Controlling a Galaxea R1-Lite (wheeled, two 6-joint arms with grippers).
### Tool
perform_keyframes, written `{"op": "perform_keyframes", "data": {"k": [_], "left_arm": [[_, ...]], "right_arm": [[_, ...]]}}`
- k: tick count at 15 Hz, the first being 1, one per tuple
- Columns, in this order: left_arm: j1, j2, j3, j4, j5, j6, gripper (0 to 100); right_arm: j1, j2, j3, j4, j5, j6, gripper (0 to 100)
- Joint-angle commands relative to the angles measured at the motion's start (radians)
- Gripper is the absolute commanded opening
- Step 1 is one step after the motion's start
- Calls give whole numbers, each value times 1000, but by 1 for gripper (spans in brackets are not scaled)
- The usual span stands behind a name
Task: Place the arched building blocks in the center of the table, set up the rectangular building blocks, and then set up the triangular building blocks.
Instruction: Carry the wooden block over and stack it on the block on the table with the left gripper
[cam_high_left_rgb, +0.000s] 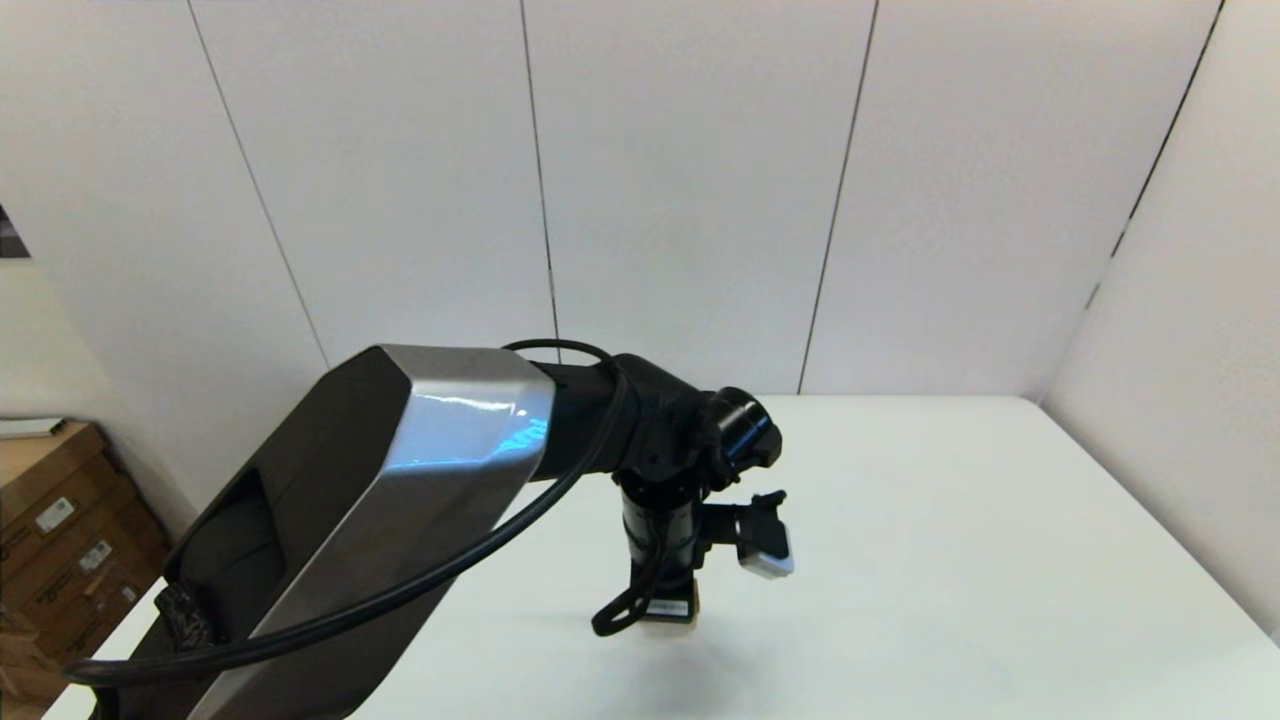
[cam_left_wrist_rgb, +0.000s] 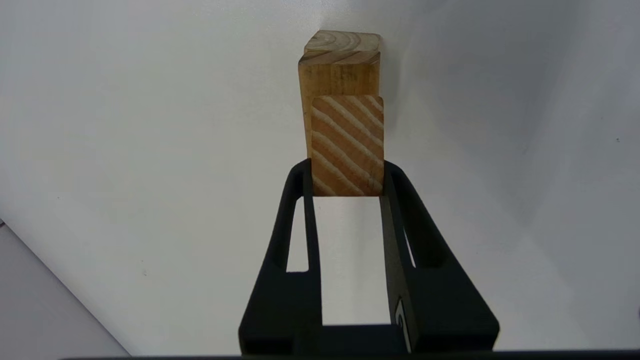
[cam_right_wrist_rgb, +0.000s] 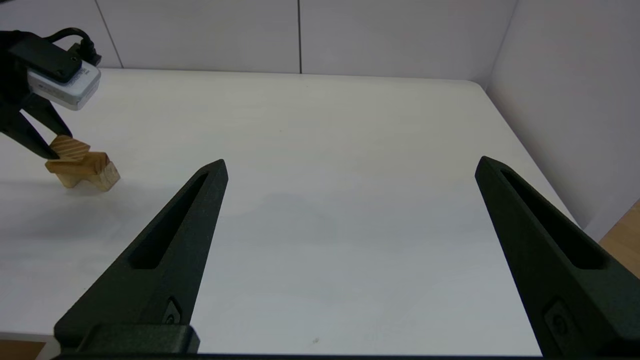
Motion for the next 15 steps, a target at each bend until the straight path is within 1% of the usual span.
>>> {"op": "perform_keyframes", "data": {"k": [1,15], "left_arm": [[1,0,0,5,2,4,0],[-1,12,0,3,27,5,0]], "right_arm": [[0,0,2,0,0,0,100],[0,0,2,0,0,0,100]]}}
